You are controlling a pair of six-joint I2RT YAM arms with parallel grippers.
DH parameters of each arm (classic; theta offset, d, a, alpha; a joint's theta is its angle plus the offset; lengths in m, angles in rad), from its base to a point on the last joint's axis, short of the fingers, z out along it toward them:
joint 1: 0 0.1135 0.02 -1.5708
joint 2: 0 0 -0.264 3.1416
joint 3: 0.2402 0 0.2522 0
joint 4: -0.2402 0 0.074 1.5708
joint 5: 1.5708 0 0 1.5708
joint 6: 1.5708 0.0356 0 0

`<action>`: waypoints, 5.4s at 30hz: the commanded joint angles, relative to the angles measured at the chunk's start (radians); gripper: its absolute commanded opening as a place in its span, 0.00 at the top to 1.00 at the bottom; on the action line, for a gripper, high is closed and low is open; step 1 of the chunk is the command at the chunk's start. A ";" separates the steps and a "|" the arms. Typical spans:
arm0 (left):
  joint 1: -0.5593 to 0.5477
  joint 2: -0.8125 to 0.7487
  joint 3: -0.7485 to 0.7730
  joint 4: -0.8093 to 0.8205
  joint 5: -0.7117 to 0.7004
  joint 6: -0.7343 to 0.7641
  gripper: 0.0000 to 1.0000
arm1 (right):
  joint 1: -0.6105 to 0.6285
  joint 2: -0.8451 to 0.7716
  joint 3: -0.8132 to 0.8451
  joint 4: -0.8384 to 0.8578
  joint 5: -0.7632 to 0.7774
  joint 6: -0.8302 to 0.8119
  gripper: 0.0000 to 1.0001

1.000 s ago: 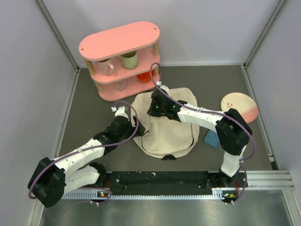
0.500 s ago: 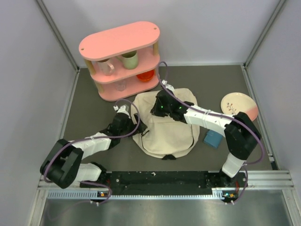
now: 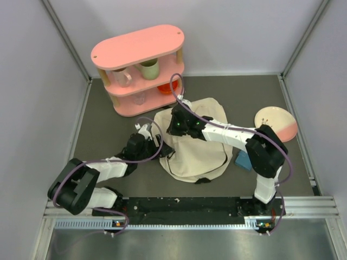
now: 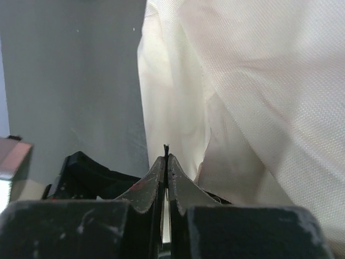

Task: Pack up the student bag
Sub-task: Unzip the student bag at the center of the board, then pick up the personal item from the center of the board.

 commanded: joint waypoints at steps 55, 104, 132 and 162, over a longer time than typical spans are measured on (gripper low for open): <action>-0.182 0.227 0.749 -0.582 -0.062 0.356 0.19 | -0.352 -0.399 -0.564 0.076 -0.359 -0.228 0.84; -0.104 0.171 0.591 -0.844 -0.686 0.344 1.00 | -0.350 -0.318 -0.592 0.087 -0.311 -0.173 0.88; -0.104 -0.131 0.708 -0.858 -0.360 0.400 0.18 | -0.540 -0.948 -0.728 -0.314 0.154 -0.020 0.07; -0.438 0.688 1.260 -0.454 0.222 0.254 0.01 | -1.082 -0.927 -0.974 -0.141 -0.242 -0.116 0.07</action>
